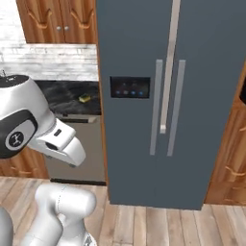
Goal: Place the sponge inside the microwave to prepare for sanitizing.
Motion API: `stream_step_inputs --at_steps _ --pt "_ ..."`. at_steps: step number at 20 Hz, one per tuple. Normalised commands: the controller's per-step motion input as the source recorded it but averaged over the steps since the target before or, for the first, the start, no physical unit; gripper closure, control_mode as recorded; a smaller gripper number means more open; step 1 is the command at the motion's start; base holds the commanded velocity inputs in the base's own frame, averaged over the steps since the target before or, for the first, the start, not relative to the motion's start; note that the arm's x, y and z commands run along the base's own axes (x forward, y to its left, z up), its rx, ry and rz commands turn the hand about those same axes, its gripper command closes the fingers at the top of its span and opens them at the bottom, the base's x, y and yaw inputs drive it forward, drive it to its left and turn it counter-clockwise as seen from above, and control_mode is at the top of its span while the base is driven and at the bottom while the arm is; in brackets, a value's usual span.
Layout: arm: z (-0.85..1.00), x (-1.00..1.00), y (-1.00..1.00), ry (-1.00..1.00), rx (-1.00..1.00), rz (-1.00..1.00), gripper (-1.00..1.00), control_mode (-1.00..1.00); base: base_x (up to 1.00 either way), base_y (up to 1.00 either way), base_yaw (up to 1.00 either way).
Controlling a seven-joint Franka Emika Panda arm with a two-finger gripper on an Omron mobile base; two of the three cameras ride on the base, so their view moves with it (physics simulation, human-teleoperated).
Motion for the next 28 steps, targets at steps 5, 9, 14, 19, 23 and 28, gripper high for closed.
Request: stream_step_inputs --at_steps 5,9,14,19,23,28 --pt "0.0 0.0 0.0 0.0 0.0 0.0 -1.0 1.0 0.5 0.83 -0.3" --pt "0.0 0.0 0.0 0.0 0.0 0.0 -1.0 1.0 0.46 0.76 -0.3" --pt "0.0 0.0 0.0 0.0 0.0 0.0 -1.0 1.0 0.28 0.65 -0.27" --pt "0.0 0.0 0.0 0.0 0.0 0.0 -1.0 1.0 0.08 0.67 -0.11" --pt "0.0 0.0 0.0 0.0 0.0 0.0 -1.0 1.0 0.0 0.72 0.0" --pt "0.0 0.0 0.0 0.0 0.0 0.0 -1.0 1.0 0.13 0.62 0.02"
